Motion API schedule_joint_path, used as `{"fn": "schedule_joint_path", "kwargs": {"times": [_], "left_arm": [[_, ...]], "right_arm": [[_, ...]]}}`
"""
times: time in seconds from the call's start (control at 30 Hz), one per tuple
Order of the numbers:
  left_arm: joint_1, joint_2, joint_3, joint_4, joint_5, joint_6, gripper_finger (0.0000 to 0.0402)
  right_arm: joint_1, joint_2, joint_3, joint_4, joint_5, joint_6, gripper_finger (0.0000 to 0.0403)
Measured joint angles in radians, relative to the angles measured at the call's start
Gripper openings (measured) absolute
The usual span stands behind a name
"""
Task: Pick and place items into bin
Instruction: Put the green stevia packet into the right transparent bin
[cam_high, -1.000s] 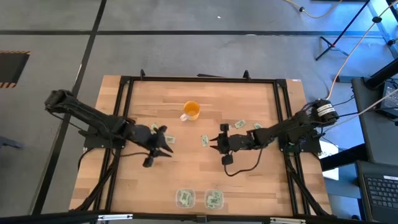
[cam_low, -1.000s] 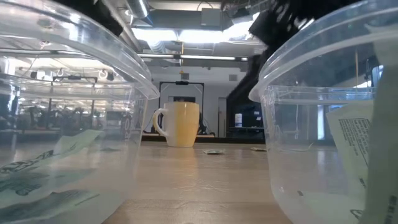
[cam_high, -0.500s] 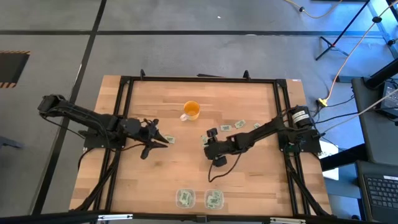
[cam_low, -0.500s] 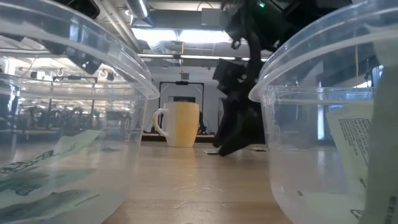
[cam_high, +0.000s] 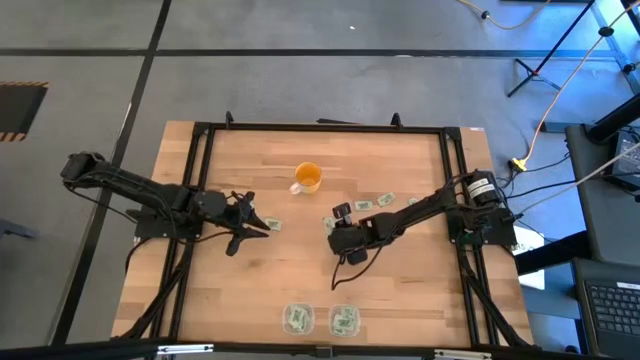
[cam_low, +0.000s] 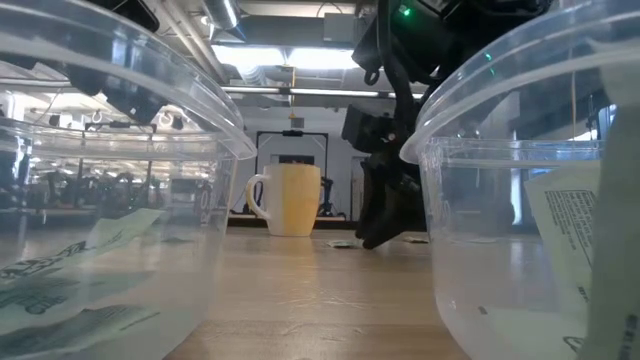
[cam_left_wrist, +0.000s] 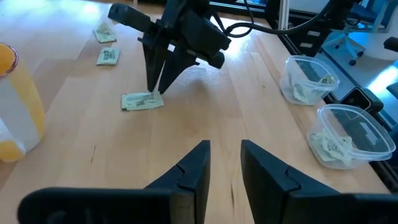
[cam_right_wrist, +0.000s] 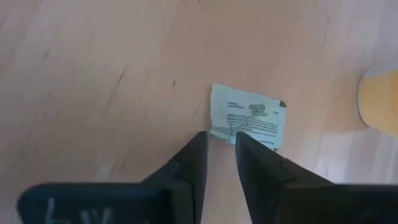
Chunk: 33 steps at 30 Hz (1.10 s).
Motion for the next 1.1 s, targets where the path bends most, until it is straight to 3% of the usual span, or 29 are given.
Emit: {"fn": "schedule_joint_path", "kwargs": {"times": [0.53,0.7,1.1], "left_arm": [[0.0,0.0,0.0,0.0,-0.003,0.002,0.0084],[0.0,0.0,0.0,0.0,-0.003,0.002,0.0084],[0.0,0.0,0.0,0.0,-0.003,0.002,0.0084]], "right_arm": [[-0.024,0.0,-0.002,0.027,-0.022,-0.075,0.0079],[-0.056,-0.001,-0.001,0.028,-0.115,-0.077,0.0079],[-0.086,0.002,0.0,0.03,-0.142,-0.073,0.0079]]}}
